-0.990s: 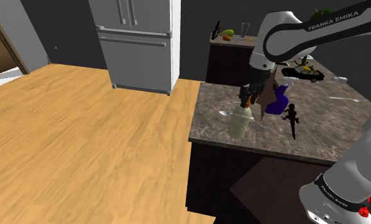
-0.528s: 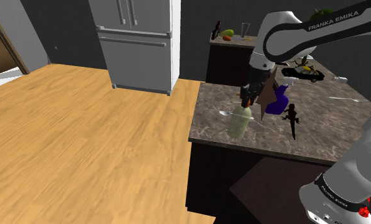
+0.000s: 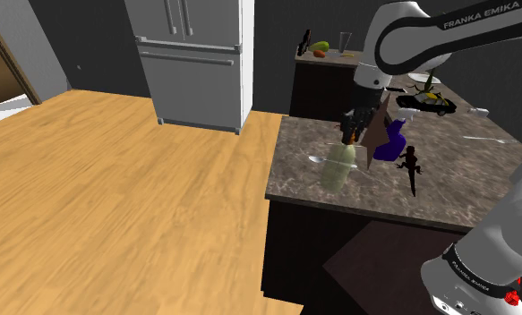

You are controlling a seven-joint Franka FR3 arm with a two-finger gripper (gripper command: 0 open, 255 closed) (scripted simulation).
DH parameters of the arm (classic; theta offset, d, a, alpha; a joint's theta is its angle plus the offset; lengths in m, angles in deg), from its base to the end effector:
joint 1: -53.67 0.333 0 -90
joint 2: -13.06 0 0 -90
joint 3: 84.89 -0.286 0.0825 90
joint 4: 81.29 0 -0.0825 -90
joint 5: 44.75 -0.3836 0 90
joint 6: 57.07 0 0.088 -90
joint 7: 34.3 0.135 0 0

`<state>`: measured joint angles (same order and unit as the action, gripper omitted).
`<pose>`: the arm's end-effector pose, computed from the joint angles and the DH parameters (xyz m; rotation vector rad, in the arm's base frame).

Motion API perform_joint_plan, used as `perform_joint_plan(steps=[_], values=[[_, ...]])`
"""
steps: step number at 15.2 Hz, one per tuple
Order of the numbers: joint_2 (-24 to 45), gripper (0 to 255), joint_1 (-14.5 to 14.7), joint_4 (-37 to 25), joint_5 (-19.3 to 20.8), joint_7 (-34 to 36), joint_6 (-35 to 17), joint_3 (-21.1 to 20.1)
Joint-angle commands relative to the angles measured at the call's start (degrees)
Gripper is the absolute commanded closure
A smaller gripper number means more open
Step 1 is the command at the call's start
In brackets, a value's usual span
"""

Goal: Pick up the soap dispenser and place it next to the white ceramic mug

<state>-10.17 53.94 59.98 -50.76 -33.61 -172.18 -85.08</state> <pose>0.4215 0.0122 0.3819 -3.0476 0.0782 0.0793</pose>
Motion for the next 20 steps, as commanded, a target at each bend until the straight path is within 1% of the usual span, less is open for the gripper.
perform_joint_plan(steps=[1, 20], values=[[-0.6, 255, 0.0, -1.1, 0.1, 0.2, 1.7, 0.0], [-2.8, 255, -0.1, -14.0, 0.6, 1.5, 16.7, 0.2]])
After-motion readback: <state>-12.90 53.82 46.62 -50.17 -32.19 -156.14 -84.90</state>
